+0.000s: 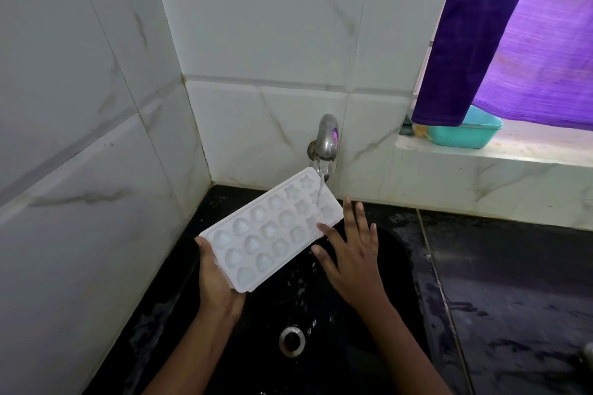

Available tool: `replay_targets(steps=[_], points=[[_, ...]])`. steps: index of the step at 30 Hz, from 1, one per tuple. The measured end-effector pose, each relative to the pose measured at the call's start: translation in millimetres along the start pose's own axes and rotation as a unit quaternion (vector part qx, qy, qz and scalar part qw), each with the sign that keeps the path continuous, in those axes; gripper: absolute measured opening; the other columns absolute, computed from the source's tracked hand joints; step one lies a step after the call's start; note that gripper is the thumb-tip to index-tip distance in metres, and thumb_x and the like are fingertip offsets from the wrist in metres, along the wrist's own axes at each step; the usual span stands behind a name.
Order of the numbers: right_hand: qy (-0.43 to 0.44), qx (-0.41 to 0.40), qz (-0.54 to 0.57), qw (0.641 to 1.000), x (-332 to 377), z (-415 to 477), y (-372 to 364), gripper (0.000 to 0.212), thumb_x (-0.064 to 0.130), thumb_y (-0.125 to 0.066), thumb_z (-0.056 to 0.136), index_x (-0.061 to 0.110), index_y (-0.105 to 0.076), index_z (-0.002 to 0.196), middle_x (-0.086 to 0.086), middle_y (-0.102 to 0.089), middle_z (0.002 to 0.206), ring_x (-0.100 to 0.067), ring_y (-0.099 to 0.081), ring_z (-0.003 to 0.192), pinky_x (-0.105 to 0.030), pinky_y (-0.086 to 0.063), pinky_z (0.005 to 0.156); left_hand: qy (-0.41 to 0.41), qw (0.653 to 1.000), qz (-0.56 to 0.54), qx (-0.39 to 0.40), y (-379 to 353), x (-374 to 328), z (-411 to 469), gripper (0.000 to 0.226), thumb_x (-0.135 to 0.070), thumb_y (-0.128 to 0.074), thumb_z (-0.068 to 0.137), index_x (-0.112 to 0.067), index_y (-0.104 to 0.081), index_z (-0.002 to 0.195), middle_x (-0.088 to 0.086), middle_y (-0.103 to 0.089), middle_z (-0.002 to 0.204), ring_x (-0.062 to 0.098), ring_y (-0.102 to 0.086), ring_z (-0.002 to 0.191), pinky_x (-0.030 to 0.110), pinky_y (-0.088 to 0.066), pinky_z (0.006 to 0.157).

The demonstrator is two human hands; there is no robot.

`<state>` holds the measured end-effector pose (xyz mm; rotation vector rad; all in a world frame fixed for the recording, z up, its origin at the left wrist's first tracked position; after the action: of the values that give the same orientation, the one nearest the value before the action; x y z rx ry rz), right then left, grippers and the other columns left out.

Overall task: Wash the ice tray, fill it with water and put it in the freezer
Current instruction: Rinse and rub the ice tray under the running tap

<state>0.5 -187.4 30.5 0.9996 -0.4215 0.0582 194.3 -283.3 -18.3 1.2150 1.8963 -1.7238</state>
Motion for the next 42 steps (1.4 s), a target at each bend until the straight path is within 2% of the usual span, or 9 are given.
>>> replay_targets(steps=[8,13,18,22,25,29,35,39,42], points=[[-0.027,0.063,-0.014,0.998,9,22,-15,0.043,0.052,-0.045,0.093,0.024,-0.057,0.124,-0.002,-0.001,0.160,-0.014,0.017,0.142,-0.053,-0.001,0.114,0.007,1.000,-0.008,0.011,-11,5,2,0.080,-0.078,-0.032,0.085,-0.021,-0.053,0.137,0.010,-0.065,0.129,0.030,-0.063,0.116,0.039,-0.059,0.078],[-0.044,0.061,-0.001,0.997,1,21,-9,0.034,0.050,-0.043,0.094,0.030,-0.063,0.113,0.000,-0.010,0.159,-0.017,-0.001,0.146,-0.055,-0.011,0.114,0.007,1.000,0.009,0.001,-5,2,2,0.079,-0.078,-0.029,0.085,-0.022,-0.055,0.135,0.009,-0.066,0.127,0.029,-0.065,0.113,0.040,-0.058,0.075],[-0.020,0.085,-0.003,0.996,8,16,-18,0.053,0.062,-0.032,0.091,0.030,-0.055,0.126,0.004,-0.001,0.160,-0.011,0.006,0.145,-0.050,-0.006,0.114,0.000,1.000,-0.006,-0.009,-6,0,2,0.078,-0.077,-0.029,0.086,-0.021,-0.055,0.134,0.009,-0.067,0.125,0.029,-0.065,0.113,0.038,-0.059,0.075],[-0.043,0.052,-0.016,0.998,2,19,-11,0.055,0.061,-0.022,0.091,0.031,-0.060,0.118,0.001,-0.012,0.159,-0.018,-0.008,0.146,-0.051,-0.018,0.111,0.004,1.000,-0.002,0.001,-7,1,2,0.076,-0.076,-0.029,0.087,-0.022,-0.057,0.132,0.009,-0.067,0.125,0.028,-0.066,0.111,0.037,-0.059,0.073],[-0.027,0.063,-0.030,0.997,10,19,-16,0.066,0.067,-0.014,0.088,0.030,-0.054,0.127,0.003,-0.005,0.160,-0.015,0.000,0.146,-0.049,-0.009,0.113,-0.006,1.000,-0.004,0.003,-9,0,3,0.077,-0.076,-0.030,0.087,-0.021,-0.056,0.134,0.010,-0.066,0.126,0.029,-0.065,0.113,0.040,-0.059,0.076],[-0.054,0.069,-0.017,0.996,-2,24,-14,0.044,0.055,-0.029,0.095,0.032,-0.059,0.119,0.000,-0.004,0.160,-0.015,0.009,0.145,-0.056,-0.004,0.115,-0.006,1.000,0.008,-0.002,-11,-1,4,0.077,-0.077,-0.029,0.086,-0.021,-0.057,0.133,0.010,-0.067,0.125,0.029,-0.066,0.111,0.039,-0.059,0.074],[-0.038,0.066,-0.007,0.997,0,25,-13,0.046,0.056,-0.030,0.094,0.032,-0.062,0.116,0.003,-0.005,0.160,-0.007,0.018,0.140,-0.048,0.004,0.114,-0.013,1.000,0.010,0.001,-11,-3,5,0.077,-0.076,-0.026,0.089,-0.021,-0.056,0.133,0.010,-0.066,0.126,0.030,-0.064,0.115,0.045,-0.054,0.084],[-0.035,0.025,-0.016,0.999,8,25,-10,0.054,0.059,-0.028,0.092,0.025,-0.065,0.112,-0.002,-0.010,0.159,-0.015,0.007,0.145,-0.052,-0.002,0.114,-0.003,1.000,0.007,-0.002,-13,5,0,0.077,-0.079,-0.031,0.082,-0.024,-0.058,0.129,0.009,-0.068,0.122,0.032,-0.065,0.112,0.038,-0.059,0.069],[-0.020,0.038,-0.018,0.999,8,20,-13,0.059,0.062,-0.023,0.090,0.028,-0.062,0.117,0.004,-0.005,0.158,-0.014,0.007,0.145,-0.054,-0.003,0.114,-0.007,1.000,-0.010,-0.006,-9,2,1,0.078,-0.077,-0.031,0.084,-0.022,-0.056,0.133,0.010,-0.067,0.126,0.031,-0.063,0.115,0.046,-0.054,0.085]])
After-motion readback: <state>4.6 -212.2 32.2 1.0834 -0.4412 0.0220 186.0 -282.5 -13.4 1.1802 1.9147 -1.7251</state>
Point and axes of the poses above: each hand's wrist, its own z-axis towards the middle knuckle, its own y-axis out of the back of the hand, x = y × z, the point moved 6 cm from there along z, towards the middle knuckle
